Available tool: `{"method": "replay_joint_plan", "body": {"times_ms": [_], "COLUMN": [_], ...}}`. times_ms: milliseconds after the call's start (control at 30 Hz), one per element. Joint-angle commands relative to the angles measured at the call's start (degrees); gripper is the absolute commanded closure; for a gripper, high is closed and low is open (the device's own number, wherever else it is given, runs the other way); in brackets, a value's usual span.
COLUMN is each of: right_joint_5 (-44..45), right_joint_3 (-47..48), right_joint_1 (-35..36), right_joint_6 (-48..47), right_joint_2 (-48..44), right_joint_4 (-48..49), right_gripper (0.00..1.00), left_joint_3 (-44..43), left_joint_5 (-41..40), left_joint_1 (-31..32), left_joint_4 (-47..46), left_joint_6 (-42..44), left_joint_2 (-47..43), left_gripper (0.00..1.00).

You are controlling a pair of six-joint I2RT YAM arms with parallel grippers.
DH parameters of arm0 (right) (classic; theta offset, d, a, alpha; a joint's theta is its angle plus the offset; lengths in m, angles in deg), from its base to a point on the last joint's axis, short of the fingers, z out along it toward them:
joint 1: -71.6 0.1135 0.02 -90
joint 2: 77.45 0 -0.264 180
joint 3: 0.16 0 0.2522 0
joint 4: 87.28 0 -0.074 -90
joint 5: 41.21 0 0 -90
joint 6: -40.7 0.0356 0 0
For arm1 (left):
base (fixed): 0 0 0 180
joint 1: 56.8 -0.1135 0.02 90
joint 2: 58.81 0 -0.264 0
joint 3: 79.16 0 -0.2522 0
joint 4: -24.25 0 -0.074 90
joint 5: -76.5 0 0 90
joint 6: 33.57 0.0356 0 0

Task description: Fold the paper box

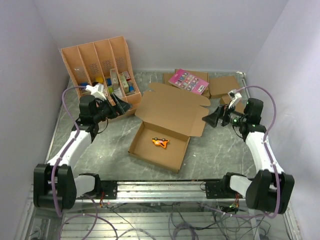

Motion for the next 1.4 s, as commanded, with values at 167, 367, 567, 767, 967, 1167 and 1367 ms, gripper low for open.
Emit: {"method": "replay_joint_plan", "body": {"times_ms": [167,367,567,767,967,1167,1367], "right_joint_5": [-2.1,-2.26,-3.79,-7.65,-9.54,-11.44,-12.35], "right_joint_3": [5.25,9.25,10.89,10.46,11.18,12.72,17.9], "right_joint_1": [-5.7,-5.61,-4.52,-3.75,-3.68,-3.68,-3.68], "right_joint_6": [8.92,10.0,8.39,8.95,8.75,7.87,-1.74], "right_joint_2": [15.68,25.0,31.88,33.63,34.89,36.16,35.81], "right_joint_4": [1.42,1.81,5.36,9.97,11.26,11.04,3.84], "right_gripper": [0.2,0.37,0.5,0.63,0.8,0.98,1.0], "left_joint_3": [-9.38,-9.59,-8.93,-9.01,-8.69,-9.54,-10.46], "left_joint_5": [3.51,2.96,3.46,3.85,4.54,4.79,9.33], "left_joint_1": [-1.85,-2.19,-2.28,-2.36,-2.46,-2.89,-3.22], "left_joint_4": [6.43,7.39,7.11,7.9,6.67,7.18,4.44], "left_joint_6": [8.05,8.84,8.92,9.45,9.02,9.95,10.37], "left_joint_2": [7.68,8.65,7.72,7.56,7.32,6.61,9.21], "left_gripper": [0.05,0.04,0.02,0.08,0.08,0.07,0.05]}}
